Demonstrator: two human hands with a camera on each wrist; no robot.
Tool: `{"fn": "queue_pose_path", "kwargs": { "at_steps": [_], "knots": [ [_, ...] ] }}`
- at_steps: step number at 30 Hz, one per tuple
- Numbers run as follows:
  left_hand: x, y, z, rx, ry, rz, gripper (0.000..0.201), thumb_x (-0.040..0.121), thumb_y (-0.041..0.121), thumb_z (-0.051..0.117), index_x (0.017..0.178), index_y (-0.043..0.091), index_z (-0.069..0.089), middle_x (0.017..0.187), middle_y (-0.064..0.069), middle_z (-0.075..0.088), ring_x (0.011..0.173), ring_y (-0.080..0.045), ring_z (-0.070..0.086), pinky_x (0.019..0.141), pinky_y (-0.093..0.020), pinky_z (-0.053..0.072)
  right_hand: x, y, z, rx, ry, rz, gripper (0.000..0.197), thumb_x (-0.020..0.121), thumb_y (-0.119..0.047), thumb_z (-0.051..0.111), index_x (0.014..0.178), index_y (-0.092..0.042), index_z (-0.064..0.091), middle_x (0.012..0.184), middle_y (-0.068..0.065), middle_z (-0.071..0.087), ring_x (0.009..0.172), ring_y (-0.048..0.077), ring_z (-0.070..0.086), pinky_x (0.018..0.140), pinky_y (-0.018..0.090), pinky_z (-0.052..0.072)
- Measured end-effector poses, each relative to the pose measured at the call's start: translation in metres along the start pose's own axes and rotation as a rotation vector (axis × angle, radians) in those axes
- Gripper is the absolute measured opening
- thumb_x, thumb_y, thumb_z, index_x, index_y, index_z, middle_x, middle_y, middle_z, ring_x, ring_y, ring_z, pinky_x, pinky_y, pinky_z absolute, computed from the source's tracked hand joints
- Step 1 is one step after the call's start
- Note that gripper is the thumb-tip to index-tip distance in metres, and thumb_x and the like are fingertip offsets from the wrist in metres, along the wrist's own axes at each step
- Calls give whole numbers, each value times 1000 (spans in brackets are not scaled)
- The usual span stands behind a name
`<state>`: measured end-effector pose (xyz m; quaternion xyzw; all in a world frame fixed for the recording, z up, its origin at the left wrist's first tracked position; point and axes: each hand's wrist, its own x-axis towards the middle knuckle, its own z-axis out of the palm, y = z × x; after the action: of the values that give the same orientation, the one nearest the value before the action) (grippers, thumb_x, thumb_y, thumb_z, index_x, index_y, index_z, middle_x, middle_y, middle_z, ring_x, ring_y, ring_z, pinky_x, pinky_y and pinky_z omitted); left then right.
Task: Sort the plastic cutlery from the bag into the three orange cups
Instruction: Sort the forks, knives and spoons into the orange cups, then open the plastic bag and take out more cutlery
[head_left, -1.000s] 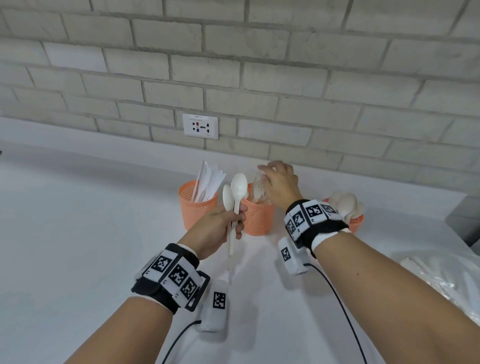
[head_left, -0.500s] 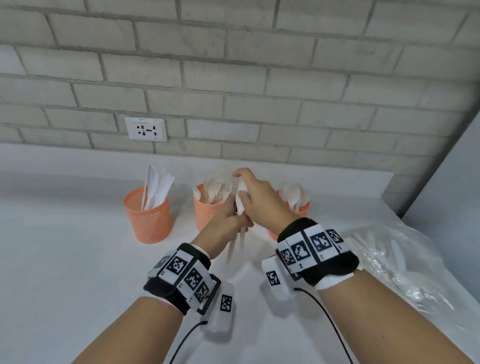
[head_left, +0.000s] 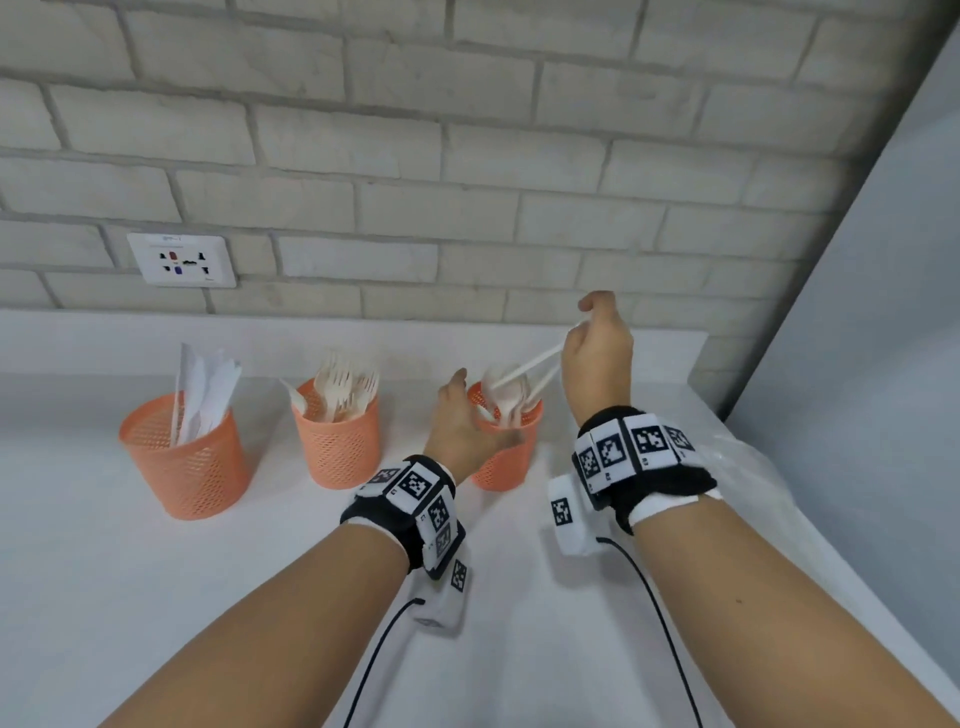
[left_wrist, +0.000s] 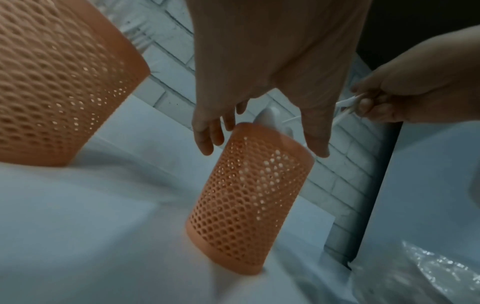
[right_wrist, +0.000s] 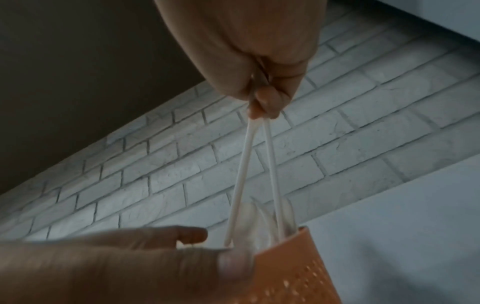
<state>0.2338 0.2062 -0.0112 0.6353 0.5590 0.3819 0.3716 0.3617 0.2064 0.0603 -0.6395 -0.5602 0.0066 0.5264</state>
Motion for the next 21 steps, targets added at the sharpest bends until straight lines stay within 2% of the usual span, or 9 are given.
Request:
{"fn": "queue_pose_path", "kwargs": {
  "at_steps": [3, 5, 9, 11, 14, 16, 18, 20, 21],
  "knots": [
    [8, -3, 10, 23, 8, 12, 117, 60, 33, 86, 147, 10, 12, 149, -9, 27, 136, -23, 30, 108, -34, 30, -4, 7, 11, -91, -154, -27, 31, 86, 7, 33, 111, -1, 50, 99, 18, 59, 83, 29, 54, 70, 35, 44],
    [11, -5, 14, 41, 22, 12, 117, 60, 35, 86, 147, 10, 12, 148, -8, 27, 136, -23, 30, 109, -36, 30, -11, 9, 19, -183, -308, -113, 34, 88, 3, 33, 118, -3, 48, 111, 17, 58, 93, 31, 57, 75, 36, 46],
    [15, -10, 19, 34, 58, 11, 112, 61, 25, 85, 146, 7, 14, 147, -11, 27, 135, -24, 32, 108, -33, 30, -27, 20, 33, -471, -500, -277, 43, 93, -11, 38, 135, -9, 39, 130, 9, 50, 115, 28, 42, 90, 36, 35],
    [15, -11, 20, 53, 48, 25, 109, 65, 23, 83, 146, 4, 13, 148, -13, 24, 136, -25, 30, 108, -32, 28, -31, 23, 34, -529, -532, -242, 45, 96, -21, 35, 140, -12, 33, 140, 8, 41, 123, 28, 35, 95, 37, 31],
    [12, -8, 17, 89, 41, 55, 115, 64, 28, 84, 147, 5, 9, 148, -15, 21, 137, -27, 26, 111, -36, 26, -29, 17, 22, -481, -610, -121, 52, 98, -33, 30, 147, -20, 18, 151, 12, 23, 137, 30, 22, 106, 44, 24],
    [6, 1, 16, 65, 149, 147, 116, 64, 39, 82, 148, 7, 8, 144, -15, 24, 135, -26, 27, 110, -36, 27, -23, 12, 1, -442, -595, -67, 57, 97, -36, 35, 148, -26, 13, 150, 13, 21, 137, 30, 19, 108, 45, 22],
    [-6, 14, 19, 4, 306, 330, 104, 68, 52, 71, 146, 8, 17, 134, -11, 32, 128, -23, 33, 108, -35, 30, -15, 12, -26, -395, -510, -22, 58, 95, -35, 42, 147, -26, 18, 146, 12, 27, 134, 30, 24, 106, 44, 24],
    [-19, 29, 29, -35, 363, 498, 80, 76, 50, 60, 139, 9, 32, 124, -5, 38, 119, -23, 42, 103, -37, 36, -8, 23, -56, -384, -407, 37, 55, 93, -34, 47, 143, -23, 27, 142, 12, 34, 131, 31, 29, 104, 45, 28],
    [-25, 34, 37, -30, 340, 543, 67, 80, 45, 57, 134, 10, 40, 121, -4, 41, 115, -23, 46, 101, -39, 38, -8, 33, -70, -393, -370, 88, 54, 92, -34, 49, 141, -20, 31, 140, 13, 36, 130, 32, 31, 104, 45, 29]
  ]
}}
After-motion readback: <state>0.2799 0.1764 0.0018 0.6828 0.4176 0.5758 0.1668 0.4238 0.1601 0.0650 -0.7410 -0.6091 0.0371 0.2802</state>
